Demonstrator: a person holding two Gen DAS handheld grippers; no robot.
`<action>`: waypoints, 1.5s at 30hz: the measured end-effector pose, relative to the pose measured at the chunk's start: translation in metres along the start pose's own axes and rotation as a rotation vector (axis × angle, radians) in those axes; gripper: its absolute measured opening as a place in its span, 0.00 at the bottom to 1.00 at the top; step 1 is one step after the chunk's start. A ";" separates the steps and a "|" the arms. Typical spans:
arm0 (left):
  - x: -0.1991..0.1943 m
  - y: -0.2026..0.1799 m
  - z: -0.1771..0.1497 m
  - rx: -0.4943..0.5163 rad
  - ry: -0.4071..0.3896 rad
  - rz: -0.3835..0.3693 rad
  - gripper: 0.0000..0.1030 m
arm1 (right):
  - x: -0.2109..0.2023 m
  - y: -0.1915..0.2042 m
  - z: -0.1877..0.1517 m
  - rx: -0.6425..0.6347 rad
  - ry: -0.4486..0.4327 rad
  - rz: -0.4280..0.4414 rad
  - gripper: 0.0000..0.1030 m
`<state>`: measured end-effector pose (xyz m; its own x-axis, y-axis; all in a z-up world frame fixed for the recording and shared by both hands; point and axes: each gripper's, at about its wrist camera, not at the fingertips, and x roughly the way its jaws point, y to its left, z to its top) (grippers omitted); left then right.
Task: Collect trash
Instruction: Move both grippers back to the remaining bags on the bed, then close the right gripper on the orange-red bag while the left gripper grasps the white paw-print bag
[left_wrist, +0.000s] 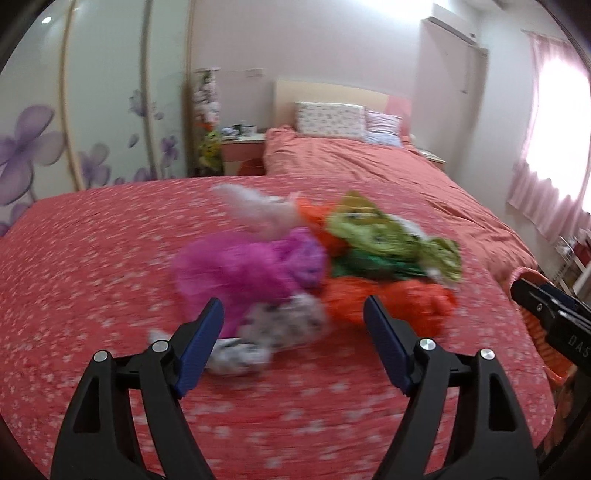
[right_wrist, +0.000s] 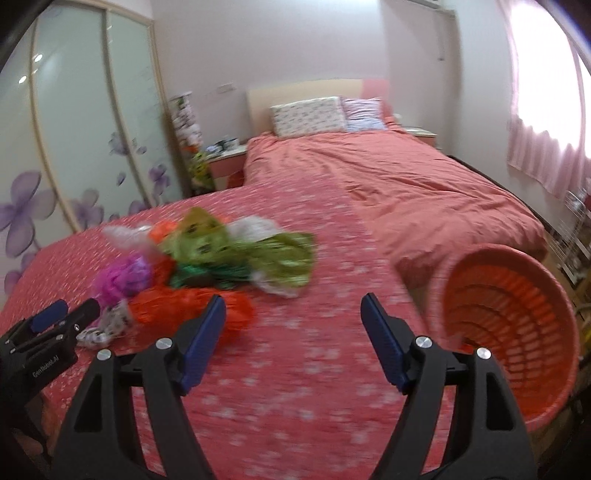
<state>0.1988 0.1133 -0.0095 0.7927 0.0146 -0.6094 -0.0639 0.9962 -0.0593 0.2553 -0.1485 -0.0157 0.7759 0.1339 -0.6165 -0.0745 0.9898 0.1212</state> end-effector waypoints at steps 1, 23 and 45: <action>0.000 0.010 0.000 -0.014 0.001 0.013 0.75 | 0.002 0.008 -0.001 -0.010 0.004 0.007 0.72; 0.006 0.086 -0.014 -0.129 0.043 0.075 0.75 | 0.073 0.093 -0.013 -0.169 0.145 0.016 0.72; 0.016 0.062 -0.021 -0.083 0.093 -0.001 0.75 | 0.058 0.076 -0.013 -0.123 0.120 0.015 0.32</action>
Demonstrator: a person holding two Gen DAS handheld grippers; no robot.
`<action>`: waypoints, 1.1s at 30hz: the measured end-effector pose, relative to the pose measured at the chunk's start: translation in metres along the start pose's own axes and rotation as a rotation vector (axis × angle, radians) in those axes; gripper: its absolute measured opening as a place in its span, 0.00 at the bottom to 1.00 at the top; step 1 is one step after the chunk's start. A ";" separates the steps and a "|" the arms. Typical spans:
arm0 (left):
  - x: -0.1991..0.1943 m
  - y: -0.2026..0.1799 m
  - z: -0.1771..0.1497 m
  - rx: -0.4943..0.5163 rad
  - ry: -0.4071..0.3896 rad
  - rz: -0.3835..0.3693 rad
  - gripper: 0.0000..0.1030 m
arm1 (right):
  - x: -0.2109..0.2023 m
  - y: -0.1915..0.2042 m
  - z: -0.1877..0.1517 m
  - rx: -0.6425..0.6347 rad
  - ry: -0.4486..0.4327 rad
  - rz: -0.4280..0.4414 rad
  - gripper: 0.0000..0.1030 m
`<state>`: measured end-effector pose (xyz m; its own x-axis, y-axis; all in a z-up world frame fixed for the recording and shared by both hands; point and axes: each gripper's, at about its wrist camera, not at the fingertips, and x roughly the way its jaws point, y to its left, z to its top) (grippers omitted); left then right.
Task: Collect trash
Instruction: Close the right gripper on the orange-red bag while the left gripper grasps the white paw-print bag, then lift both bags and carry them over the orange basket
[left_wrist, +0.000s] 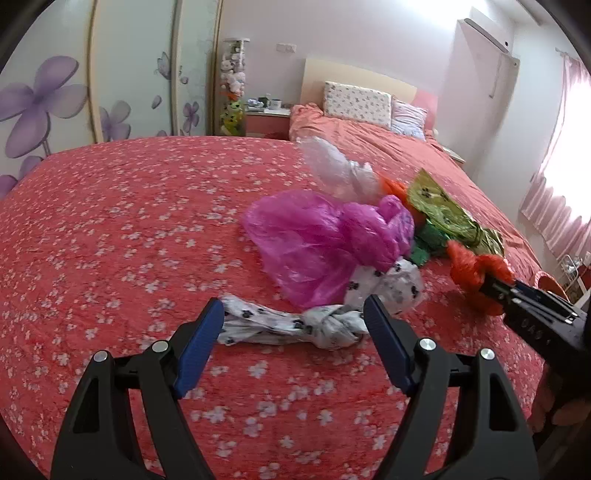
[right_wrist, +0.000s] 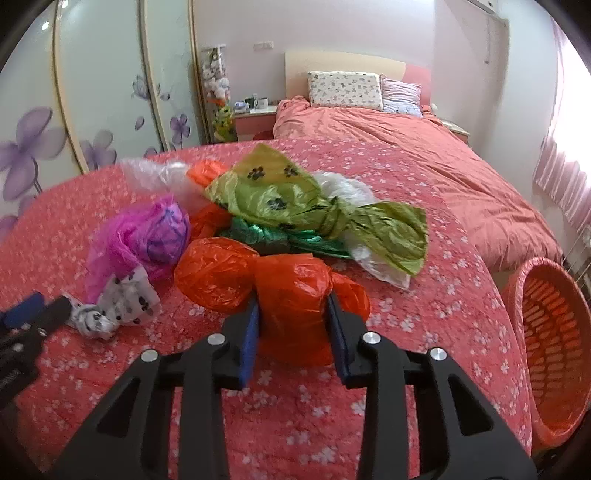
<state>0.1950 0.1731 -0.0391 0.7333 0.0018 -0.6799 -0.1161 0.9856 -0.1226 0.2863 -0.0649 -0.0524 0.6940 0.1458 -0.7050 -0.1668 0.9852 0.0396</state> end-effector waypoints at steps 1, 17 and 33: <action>0.001 -0.002 -0.001 0.009 0.002 -0.001 0.75 | -0.003 -0.001 0.000 0.007 -0.006 0.002 0.32; 0.029 -0.022 -0.007 0.065 0.121 -0.031 0.51 | -0.031 -0.025 0.000 0.072 -0.040 0.025 0.31; 0.018 -0.055 -0.017 0.090 0.106 -0.140 0.18 | -0.055 -0.057 -0.011 0.127 -0.064 0.003 0.32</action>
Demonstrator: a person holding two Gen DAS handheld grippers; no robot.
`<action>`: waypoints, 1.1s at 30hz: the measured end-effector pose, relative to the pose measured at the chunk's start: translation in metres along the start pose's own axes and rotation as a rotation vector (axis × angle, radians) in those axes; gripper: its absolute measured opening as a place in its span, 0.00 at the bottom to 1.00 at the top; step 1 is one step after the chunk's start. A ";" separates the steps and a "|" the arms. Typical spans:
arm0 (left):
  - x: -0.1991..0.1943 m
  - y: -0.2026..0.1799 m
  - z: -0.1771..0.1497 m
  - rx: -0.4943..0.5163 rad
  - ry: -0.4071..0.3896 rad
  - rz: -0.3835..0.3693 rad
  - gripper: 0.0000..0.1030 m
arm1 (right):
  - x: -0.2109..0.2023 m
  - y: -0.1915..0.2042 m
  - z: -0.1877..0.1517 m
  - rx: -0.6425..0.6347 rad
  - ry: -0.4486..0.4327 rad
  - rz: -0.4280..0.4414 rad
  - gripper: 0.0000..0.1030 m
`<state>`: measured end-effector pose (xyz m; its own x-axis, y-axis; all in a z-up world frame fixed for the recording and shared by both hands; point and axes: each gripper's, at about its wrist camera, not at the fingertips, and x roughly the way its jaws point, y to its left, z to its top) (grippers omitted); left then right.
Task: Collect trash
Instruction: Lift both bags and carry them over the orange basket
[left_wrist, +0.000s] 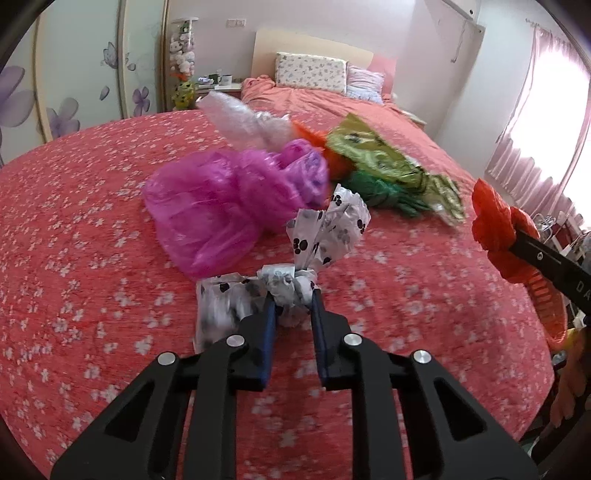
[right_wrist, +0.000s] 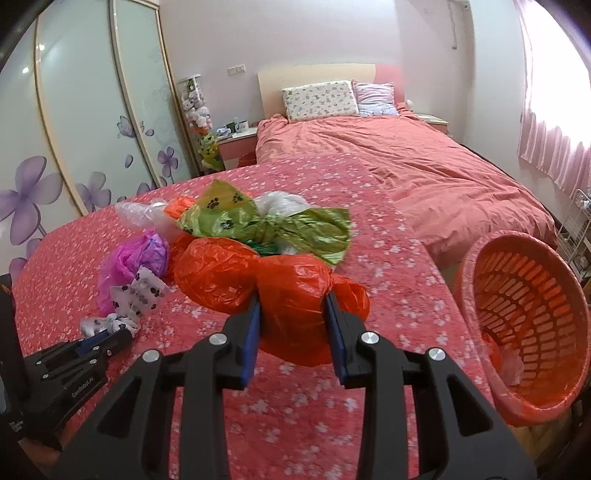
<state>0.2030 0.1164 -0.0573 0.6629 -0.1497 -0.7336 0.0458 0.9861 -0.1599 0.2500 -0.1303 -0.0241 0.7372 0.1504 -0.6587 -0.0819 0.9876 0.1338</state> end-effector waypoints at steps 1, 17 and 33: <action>-0.002 -0.002 0.001 -0.002 -0.005 -0.009 0.18 | -0.003 -0.004 0.000 0.004 -0.005 -0.003 0.32; -0.024 -0.075 0.025 0.072 -0.082 -0.143 0.18 | -0.033 -0.070 0.001 0.117 -0.065 -0.064 0.32; -0.016 -0.159 0.036 0.159 -0.096 -0.292 0.18 | -0.055 -0.151 -0.008 0.245 -0.113 -0.173 0.32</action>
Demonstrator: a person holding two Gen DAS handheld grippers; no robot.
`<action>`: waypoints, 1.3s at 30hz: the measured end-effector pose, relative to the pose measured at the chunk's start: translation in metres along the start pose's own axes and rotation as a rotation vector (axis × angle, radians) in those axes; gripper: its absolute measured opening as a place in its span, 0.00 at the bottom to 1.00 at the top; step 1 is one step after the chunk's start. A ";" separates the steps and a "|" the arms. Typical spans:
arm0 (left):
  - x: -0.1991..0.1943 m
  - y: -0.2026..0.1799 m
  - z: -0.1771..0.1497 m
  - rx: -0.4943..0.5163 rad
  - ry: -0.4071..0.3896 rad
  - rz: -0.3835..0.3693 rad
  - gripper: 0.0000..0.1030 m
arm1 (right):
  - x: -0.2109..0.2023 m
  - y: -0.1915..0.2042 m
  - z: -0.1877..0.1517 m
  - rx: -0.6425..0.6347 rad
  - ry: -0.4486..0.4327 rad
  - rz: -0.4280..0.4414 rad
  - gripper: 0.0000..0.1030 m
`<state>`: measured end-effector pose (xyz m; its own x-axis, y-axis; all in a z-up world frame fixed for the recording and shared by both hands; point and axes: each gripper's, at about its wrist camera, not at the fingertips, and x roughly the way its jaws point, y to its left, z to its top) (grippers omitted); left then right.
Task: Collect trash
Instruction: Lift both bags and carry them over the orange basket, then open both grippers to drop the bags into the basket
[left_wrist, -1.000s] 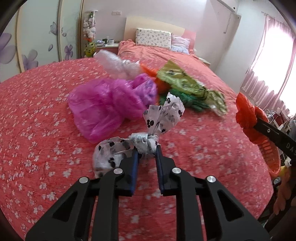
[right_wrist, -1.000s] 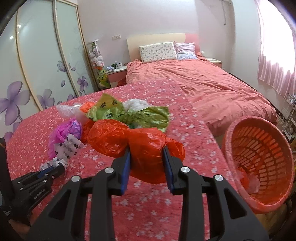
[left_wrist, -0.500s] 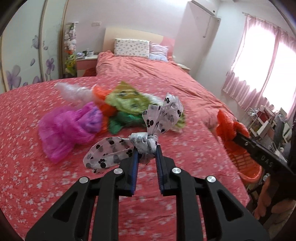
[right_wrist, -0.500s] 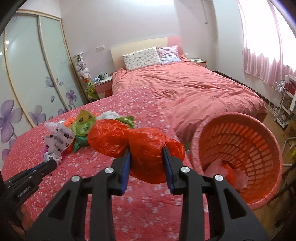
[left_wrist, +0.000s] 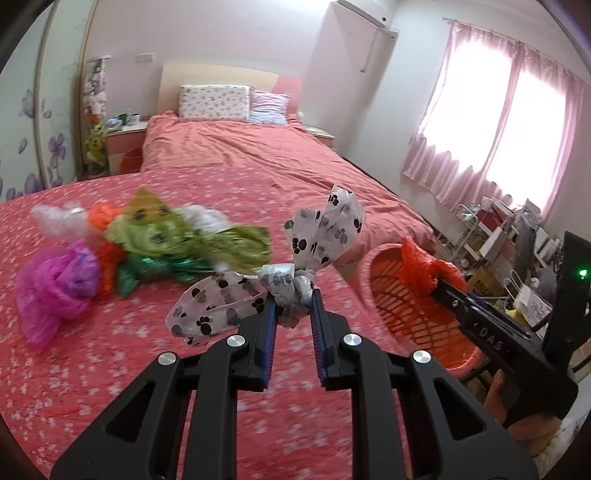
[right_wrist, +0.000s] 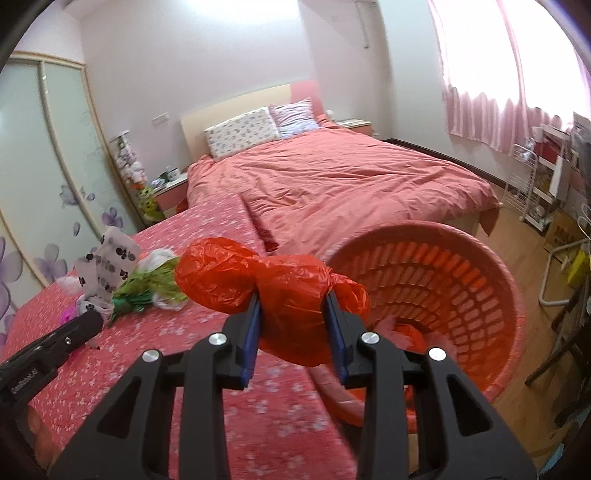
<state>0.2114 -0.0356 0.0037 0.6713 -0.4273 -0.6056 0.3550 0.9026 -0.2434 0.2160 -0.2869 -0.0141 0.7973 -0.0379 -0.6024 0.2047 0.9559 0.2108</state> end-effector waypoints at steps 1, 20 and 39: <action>0.002 -0.006 0.001 0.006 0.000 -0.011 0.18 | 0.000 -0.006 0.001 0.011 -0.003 -0.009 0.32; 0.053 -0.106 0.005 0.109 0.048 -0.174 0.18 | 0.001 -0.112 0.011 0.188 -0.052 -0.134 0.32; 0.090 -0.139 0.005 0.118 0.119 -0.209 0.18 | 0.017 -0.142 0.014 0.267 -0.064 -0.133 0.36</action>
<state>0.2262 -0.1998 -0.0132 0.4965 -0.5888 -0.6379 0.5560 0.7800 -0.2872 0.2085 -0.4275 -0.0435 0.7859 -0.1840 -0.5904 0.4448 0.8314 0.3330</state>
